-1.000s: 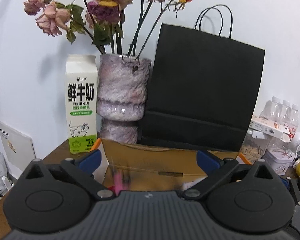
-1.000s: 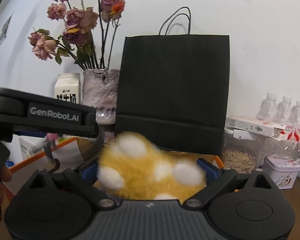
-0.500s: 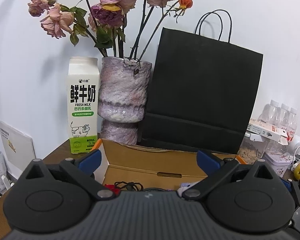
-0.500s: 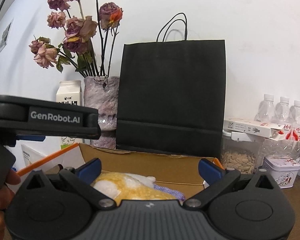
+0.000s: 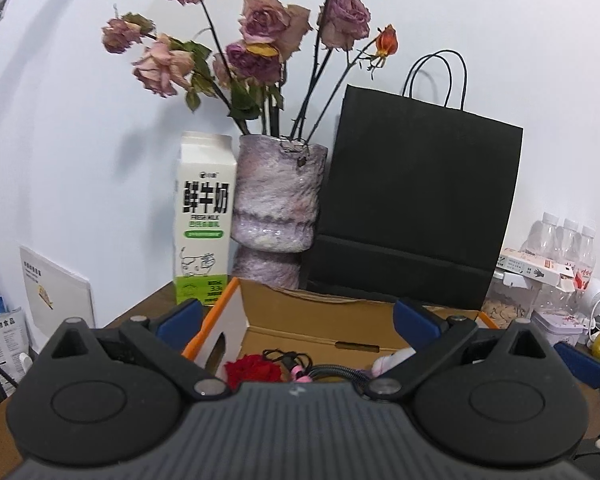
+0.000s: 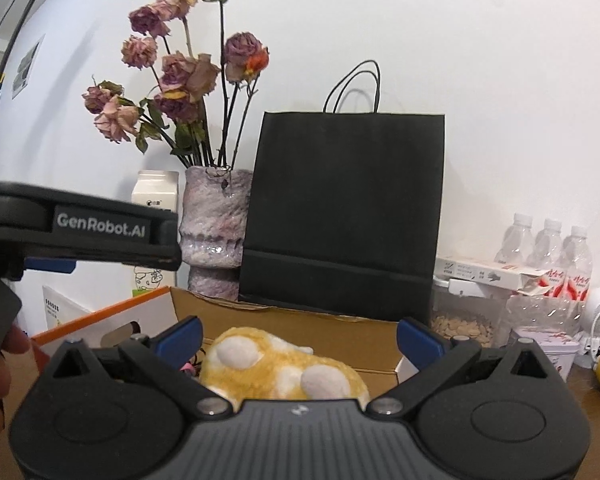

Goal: Organize objects
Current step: 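Open both grippers to drop the plush toy and cable coil into the box, then withdraw both grippers toward the yellow block and white bottle cap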

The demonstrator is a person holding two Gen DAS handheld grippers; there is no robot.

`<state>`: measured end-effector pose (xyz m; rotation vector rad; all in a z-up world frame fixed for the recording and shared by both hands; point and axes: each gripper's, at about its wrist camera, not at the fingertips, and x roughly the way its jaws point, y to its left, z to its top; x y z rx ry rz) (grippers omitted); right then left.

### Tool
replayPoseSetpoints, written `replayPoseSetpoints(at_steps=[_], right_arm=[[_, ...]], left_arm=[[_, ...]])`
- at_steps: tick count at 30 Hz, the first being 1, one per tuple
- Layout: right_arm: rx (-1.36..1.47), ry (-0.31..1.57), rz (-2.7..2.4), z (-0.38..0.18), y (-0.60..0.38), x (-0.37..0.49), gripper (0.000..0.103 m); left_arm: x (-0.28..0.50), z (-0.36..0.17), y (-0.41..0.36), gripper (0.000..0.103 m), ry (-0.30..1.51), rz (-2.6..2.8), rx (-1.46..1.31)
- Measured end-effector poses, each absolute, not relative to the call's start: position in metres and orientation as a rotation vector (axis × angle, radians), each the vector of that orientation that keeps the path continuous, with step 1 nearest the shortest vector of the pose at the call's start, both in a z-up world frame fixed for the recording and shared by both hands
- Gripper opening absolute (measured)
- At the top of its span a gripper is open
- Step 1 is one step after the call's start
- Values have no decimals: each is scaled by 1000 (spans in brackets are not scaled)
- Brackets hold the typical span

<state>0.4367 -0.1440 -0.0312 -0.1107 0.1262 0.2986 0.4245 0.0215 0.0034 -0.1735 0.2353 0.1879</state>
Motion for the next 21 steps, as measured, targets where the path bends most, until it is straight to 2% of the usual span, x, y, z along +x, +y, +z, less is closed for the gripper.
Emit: replayPoseSetpoints(at_steps=[21], right_arm=[[-128,180,294,-43,-166,344,103]], left_arm=[[335,-14,33,103,285,174,-144]])
